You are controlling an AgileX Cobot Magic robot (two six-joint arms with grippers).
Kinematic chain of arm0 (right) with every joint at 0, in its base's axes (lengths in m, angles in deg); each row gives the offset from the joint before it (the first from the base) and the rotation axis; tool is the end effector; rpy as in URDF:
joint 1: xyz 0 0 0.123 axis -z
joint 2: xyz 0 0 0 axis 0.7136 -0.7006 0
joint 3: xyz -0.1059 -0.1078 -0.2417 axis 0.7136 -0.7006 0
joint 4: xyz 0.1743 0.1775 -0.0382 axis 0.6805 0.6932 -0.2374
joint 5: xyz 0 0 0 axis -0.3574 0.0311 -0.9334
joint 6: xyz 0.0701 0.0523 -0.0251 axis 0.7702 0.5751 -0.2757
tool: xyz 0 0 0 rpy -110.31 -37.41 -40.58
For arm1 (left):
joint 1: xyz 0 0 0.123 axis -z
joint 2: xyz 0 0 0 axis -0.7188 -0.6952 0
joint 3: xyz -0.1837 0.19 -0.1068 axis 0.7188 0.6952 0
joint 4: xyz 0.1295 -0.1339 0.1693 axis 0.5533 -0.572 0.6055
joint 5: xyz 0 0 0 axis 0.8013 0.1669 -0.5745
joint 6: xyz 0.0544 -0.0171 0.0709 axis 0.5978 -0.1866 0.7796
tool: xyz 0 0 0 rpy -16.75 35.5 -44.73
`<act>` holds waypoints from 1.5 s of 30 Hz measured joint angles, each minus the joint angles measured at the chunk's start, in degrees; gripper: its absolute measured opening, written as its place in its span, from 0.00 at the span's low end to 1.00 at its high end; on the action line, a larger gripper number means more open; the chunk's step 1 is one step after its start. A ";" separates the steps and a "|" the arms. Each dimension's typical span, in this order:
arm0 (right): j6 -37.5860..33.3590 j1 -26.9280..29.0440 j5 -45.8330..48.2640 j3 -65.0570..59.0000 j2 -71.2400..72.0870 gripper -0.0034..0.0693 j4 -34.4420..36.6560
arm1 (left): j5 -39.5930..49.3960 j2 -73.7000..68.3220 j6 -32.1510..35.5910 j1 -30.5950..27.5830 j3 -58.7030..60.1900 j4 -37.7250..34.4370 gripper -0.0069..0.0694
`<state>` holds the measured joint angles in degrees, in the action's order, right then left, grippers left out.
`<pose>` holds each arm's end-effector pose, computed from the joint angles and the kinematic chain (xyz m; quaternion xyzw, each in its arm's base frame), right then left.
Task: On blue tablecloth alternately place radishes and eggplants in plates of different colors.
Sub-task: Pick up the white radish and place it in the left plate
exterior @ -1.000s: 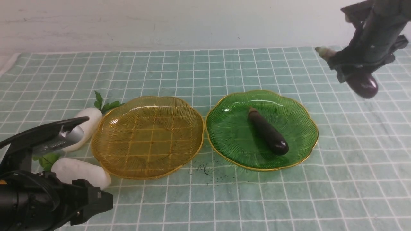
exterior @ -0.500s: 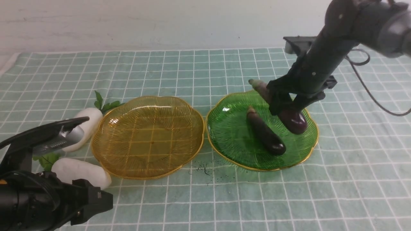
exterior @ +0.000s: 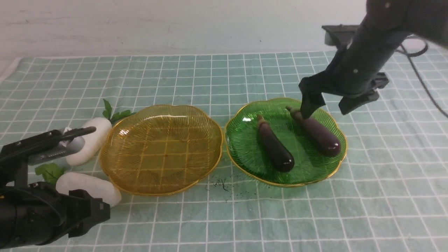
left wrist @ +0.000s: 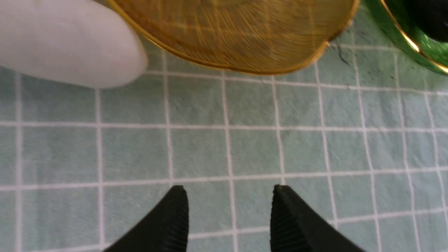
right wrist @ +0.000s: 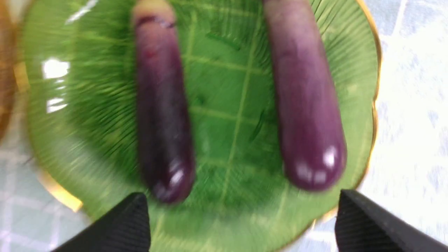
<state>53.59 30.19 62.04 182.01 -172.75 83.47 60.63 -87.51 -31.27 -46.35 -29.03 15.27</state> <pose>0.3764 0.1180 0.2973 -0.1101 0.9823 0.0983 0.1150 0.1755 -0.0263 0.2426 -0.0579 0.9372 -0.1776 0.2946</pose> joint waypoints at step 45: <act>-2.35 0.00 0.90 -34.12 38.30 0.50 -0.11 | 1.47 -18.24 -21.15 0.99 -25.00 11.94 0.67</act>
<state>51.24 30.19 62.94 147.89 -134.45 83.36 62.10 -105.75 -52.42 -45.35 -54.02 27.21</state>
